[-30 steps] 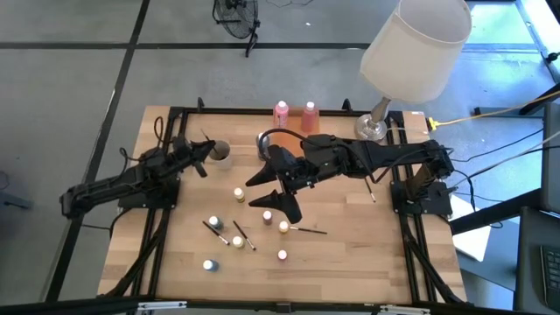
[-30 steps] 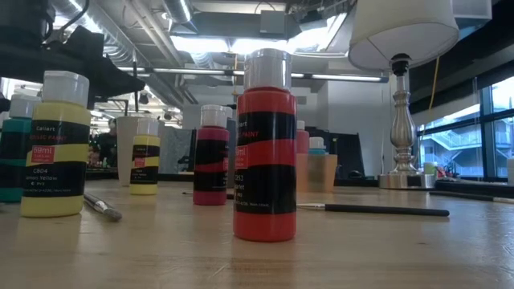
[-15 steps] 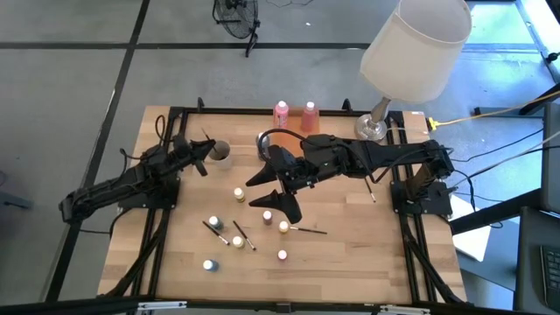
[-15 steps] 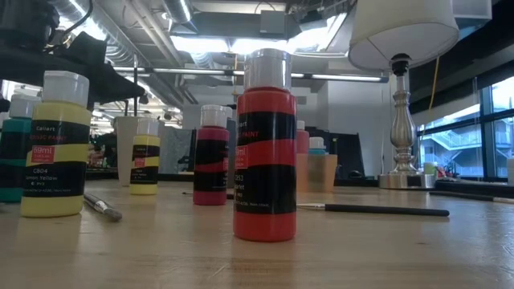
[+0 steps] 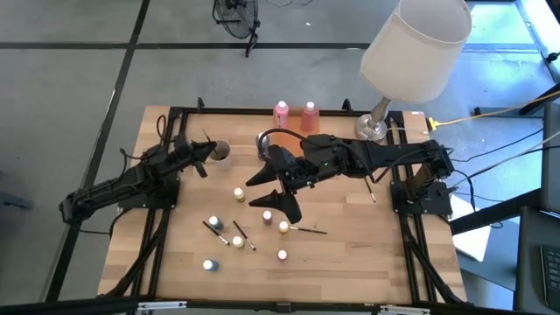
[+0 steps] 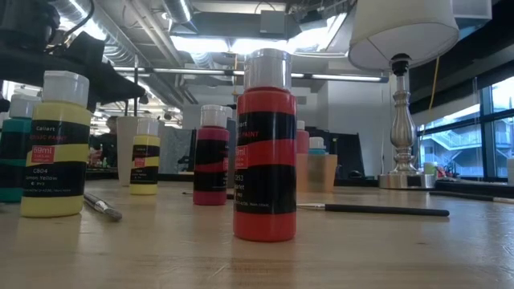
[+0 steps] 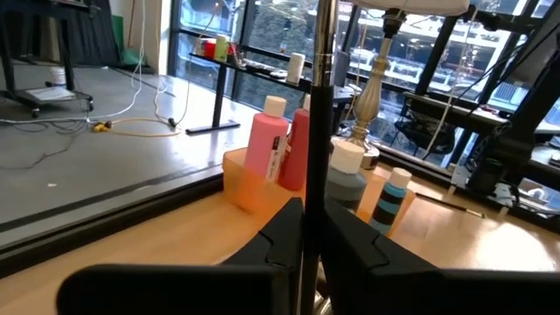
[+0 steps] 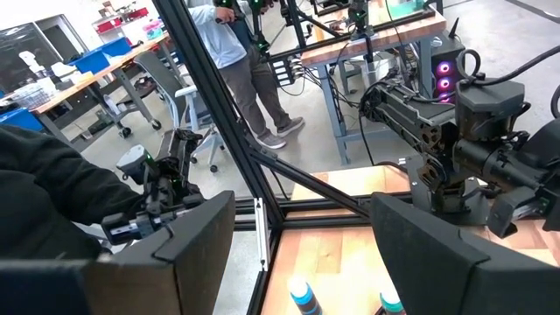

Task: Pick & Place Paint Supplies
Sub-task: Put the silver paint brush into the white cup

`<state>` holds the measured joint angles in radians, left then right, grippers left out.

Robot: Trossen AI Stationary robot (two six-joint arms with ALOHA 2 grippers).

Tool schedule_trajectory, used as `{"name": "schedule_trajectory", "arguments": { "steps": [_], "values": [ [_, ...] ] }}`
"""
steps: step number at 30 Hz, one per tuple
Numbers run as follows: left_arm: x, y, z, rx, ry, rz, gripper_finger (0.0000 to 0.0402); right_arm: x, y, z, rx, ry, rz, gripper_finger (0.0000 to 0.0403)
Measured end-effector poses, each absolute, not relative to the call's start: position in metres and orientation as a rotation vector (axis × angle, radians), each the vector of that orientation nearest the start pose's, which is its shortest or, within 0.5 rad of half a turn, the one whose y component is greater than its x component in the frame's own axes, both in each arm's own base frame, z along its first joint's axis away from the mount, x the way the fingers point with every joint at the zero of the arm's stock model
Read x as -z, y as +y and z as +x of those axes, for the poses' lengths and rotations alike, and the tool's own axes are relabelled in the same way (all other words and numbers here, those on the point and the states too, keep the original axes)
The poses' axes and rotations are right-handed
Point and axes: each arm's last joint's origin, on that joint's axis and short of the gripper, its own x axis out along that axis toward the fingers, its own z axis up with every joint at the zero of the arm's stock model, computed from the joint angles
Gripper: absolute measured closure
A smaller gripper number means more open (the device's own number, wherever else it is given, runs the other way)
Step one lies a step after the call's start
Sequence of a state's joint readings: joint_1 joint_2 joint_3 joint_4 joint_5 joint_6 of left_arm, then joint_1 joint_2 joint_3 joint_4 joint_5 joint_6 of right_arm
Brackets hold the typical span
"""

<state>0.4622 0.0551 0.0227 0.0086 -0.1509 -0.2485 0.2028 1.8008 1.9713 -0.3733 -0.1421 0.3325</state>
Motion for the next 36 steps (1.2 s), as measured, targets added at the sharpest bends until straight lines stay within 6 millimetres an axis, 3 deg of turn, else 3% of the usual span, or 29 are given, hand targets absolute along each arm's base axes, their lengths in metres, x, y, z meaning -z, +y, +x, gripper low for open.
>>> {"name": "schedule_trajectory", "arguments": {
  "steps": [12,36],
  "values": [
    [-0.1668,0.048,0.0873,-0.604,-0.04,-0.247,0.037,-0.4419,0.0856,0.3968,-0.307,0.258,0.322,0.0133],
    [-0.167,0.0486,0.0869,-0.626,-0.078,-0.349,0.0233,-0.4399,0.0861,0.3964,-0.322,0.28,0.321,0.0133]
  ]
}}
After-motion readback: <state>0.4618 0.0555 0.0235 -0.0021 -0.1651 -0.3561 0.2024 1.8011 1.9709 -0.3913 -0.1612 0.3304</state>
